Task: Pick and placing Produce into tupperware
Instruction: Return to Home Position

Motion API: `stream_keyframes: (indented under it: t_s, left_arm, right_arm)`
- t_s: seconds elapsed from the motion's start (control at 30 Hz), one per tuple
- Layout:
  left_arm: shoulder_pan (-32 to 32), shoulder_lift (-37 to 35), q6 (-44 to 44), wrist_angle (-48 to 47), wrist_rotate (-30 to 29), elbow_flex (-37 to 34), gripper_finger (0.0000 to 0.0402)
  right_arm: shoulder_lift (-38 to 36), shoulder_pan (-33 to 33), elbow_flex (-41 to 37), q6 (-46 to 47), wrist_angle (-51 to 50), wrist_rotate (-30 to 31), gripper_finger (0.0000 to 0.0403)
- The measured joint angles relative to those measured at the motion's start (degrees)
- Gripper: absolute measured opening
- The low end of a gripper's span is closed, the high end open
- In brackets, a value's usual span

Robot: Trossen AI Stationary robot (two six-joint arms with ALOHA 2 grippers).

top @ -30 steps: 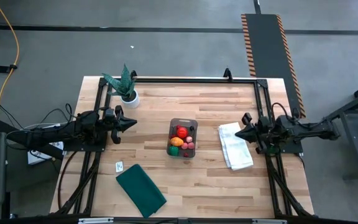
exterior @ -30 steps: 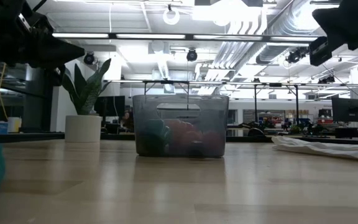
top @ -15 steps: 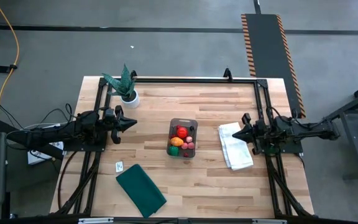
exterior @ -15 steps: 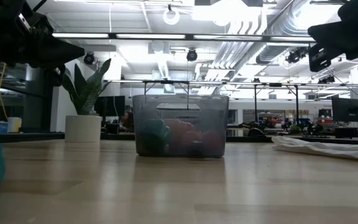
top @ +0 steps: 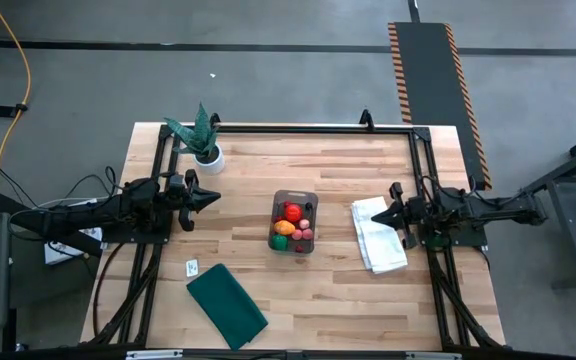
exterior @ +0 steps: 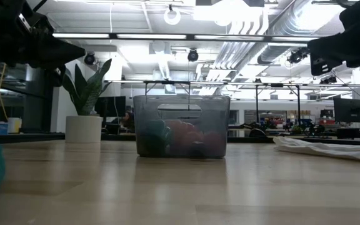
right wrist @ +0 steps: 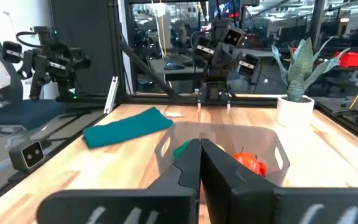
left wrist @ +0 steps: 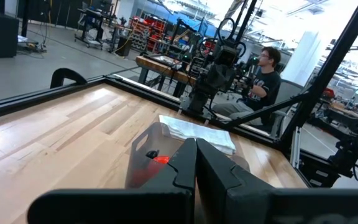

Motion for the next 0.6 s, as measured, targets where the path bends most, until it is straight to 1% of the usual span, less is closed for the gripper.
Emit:
stream_keyframes:
  t_s: [0.23, 0.5, 0.6]
  left_arm:
    - [0.0, 0.0, 0.0, 0.0, 0.0, 0.0, 0.0001]
    - [0.0, 0.0, 0.0, 0.0, 0.0, 0.0, 0.0001]
    - [0.0, 0.0, 0.0, 0.0, 0.0, 0.0, 0.0001]
  right_arm:
    - [0.0, 0.0, 1.9, -1.2, -5.3, 0.0, 0.0000]
    - [0.0, 0.0, 2.1, 0.1, -5.7, -0.1, 0.0000]
    - [0.0, 0.0, 2.1, -0.3, -4.4, -0.1, 0.0000]
